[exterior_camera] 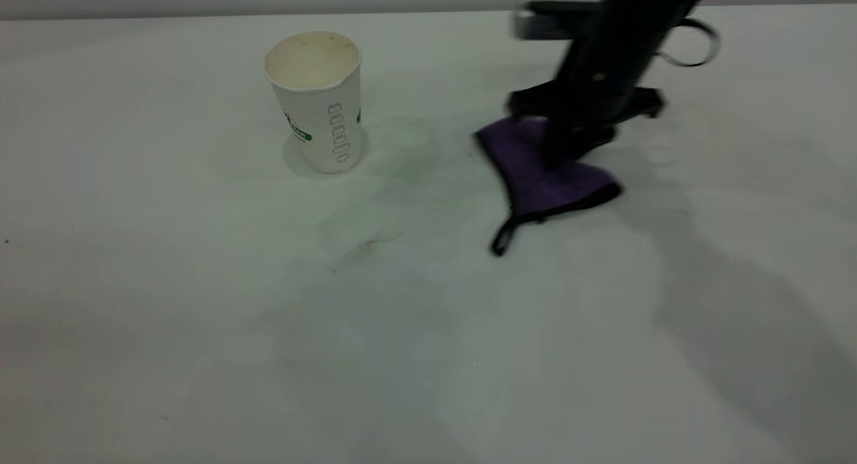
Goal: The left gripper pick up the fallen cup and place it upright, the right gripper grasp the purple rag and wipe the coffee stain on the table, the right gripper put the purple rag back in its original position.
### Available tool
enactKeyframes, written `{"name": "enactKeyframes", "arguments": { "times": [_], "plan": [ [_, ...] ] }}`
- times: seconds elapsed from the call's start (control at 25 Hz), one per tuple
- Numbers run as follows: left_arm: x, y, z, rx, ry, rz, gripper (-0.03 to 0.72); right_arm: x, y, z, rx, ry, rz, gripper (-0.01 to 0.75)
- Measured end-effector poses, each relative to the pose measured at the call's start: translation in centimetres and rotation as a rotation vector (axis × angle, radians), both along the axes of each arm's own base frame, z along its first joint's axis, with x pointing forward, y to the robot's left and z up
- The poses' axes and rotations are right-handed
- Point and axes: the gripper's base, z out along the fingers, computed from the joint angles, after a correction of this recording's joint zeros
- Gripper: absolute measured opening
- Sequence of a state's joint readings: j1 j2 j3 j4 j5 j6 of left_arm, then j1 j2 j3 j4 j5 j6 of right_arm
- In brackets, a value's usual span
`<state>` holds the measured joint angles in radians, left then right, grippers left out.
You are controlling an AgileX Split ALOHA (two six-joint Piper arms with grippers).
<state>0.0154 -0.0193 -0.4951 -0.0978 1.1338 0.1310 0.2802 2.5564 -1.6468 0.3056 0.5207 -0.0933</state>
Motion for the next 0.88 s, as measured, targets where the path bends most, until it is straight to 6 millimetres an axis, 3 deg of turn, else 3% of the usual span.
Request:
{"name": "enactKeyframes", "arguments": {
  "times": [0.28,0.36,0.44,0.56,0.64,0.76,0.88],
  "plan": [
    [0.0,0.0,0.0,0.0,0.0,0.0,0.287,0.5,-6.5,0.4,-0.058,0.117,-0.092,0.112],
    [0.0,0.0,0.0,0.0,0.0,0.0,0.287,0.4,-7.8,1.0,-0.071,0.14,-0.095,0.172],
    [0.0,0.0,0.0,0.0,0.0,0.0,0.287,0.3,-8.8,2.6,-0.094,0.15,-0.075,0.3],
    [0.0,0.0,0.0,0.0,0.0,0.0,0.287,0.6,-9.3,8.3,-0.138,0.093,-0.014,0.551],
    [0.0,0.0,0.0,0.0,0.0,0.0,0.287,0.3,-9.4,13.7,-0.158,0.027,0.013,0.672],
    [0.0,0.0,0.0,0.0,0.0,0.0,0.287,-1.5,-9.6,21.1,-0.165,-0.032,0.024,0.72],
    [0.0,0.0,0.0,0.0,0.0,0.0,0.287,-4.6,-9.9,27.3,-0.171,-0.029,0.035,0.725]
  ]
}}
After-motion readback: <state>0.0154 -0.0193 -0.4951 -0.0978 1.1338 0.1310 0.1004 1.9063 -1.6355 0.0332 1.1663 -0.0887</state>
